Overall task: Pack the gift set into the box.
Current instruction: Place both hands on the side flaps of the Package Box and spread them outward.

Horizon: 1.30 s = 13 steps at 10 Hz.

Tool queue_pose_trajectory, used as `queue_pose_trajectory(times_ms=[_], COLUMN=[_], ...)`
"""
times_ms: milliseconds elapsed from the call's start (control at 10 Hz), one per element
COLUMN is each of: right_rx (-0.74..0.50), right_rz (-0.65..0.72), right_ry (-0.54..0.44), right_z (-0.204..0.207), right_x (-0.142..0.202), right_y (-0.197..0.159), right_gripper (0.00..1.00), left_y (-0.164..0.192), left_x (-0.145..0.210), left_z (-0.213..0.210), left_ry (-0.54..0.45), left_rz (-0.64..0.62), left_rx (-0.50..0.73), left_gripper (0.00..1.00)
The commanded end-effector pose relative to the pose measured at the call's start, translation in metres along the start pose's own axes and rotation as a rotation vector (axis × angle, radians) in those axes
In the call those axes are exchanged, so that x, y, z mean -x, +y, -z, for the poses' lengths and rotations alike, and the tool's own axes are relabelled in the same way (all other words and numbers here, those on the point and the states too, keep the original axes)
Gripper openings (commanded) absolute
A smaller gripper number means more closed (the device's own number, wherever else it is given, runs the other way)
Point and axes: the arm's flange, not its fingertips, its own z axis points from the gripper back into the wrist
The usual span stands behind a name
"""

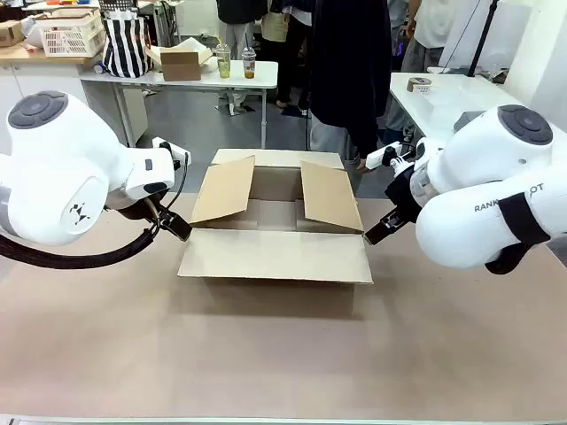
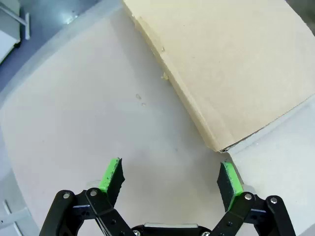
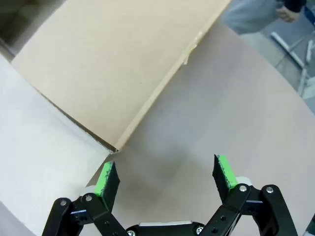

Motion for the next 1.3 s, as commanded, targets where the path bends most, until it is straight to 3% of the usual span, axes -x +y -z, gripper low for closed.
queue_pose_trajectory(times_ms=[0, 1200], right_rx=[0.0, 0.0], right_rz=[0.0, 0.0], right_ry=[0.0, 0.0], right_z=[-0.0001, -0.0001], right_x=[-0.0001, -0.0001], right_y=[0.0, 0.0], right_gripper=[1.0, 1.0], left_y=[0.0, 0.0], left_x=[0.0, 0.0], left_z=[-0.0001, -0.0001], left_ry=[0.0, 0.0], left_rz=[0.0, 0.0], left_rx=[0.0, 0.0], left_gripper=[1.0, 1.0])
